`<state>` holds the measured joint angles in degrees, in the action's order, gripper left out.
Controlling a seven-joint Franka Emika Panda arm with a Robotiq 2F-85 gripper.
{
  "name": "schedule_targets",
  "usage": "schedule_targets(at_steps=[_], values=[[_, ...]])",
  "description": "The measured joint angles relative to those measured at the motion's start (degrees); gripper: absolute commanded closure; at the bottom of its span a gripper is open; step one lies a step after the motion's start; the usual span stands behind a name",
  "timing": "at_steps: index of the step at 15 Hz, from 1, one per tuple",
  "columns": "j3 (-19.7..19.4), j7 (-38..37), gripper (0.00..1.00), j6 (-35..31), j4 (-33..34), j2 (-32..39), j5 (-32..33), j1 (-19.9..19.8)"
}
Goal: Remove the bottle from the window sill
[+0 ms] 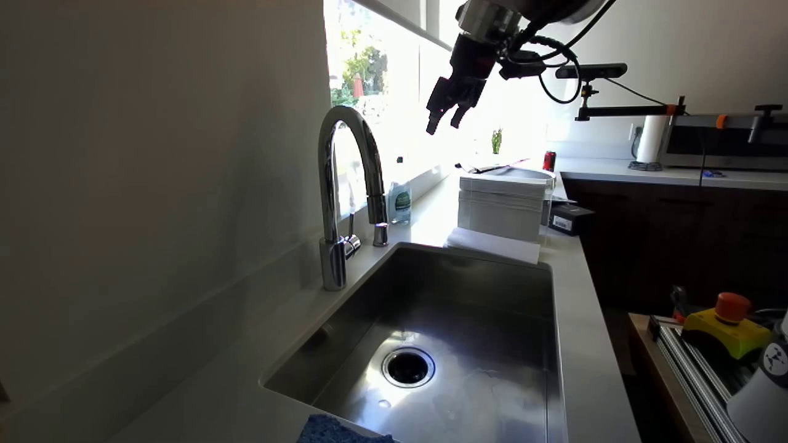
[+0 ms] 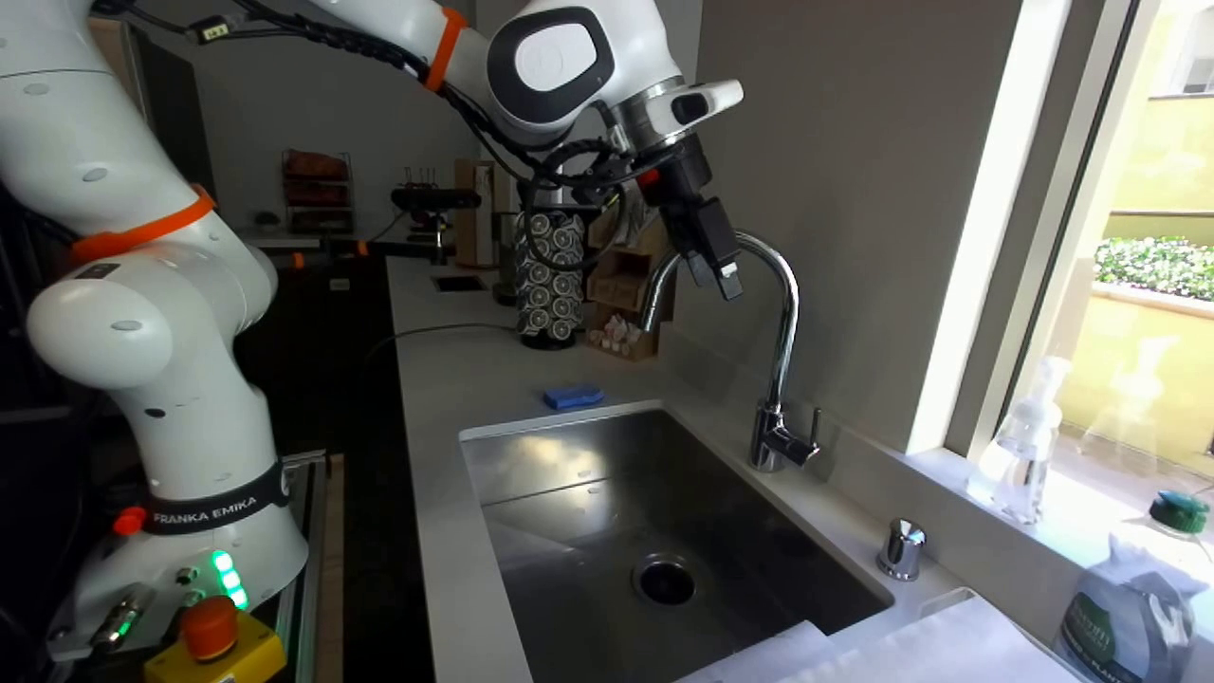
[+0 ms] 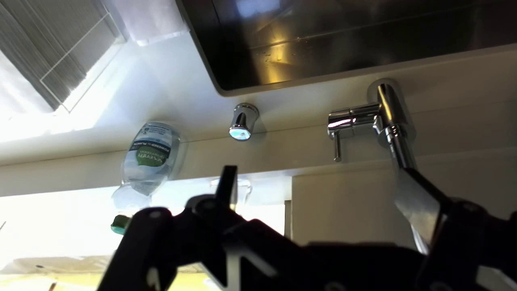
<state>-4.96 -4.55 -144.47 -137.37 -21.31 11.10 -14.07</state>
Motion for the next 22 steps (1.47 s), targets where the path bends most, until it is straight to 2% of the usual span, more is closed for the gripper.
schedule_targets(at_steps=[6,11,22], values=[[-0.3,-9.0,0.00,-4.2,6.7,8.0,3.6,-4.1],[-1.8,-10.1,0.00,-7.6,13.8,16.2,3.5,-3.8],[-8.5,-12.0,0.00,-7.8,31.3,31.6,2.1,-3.3]])
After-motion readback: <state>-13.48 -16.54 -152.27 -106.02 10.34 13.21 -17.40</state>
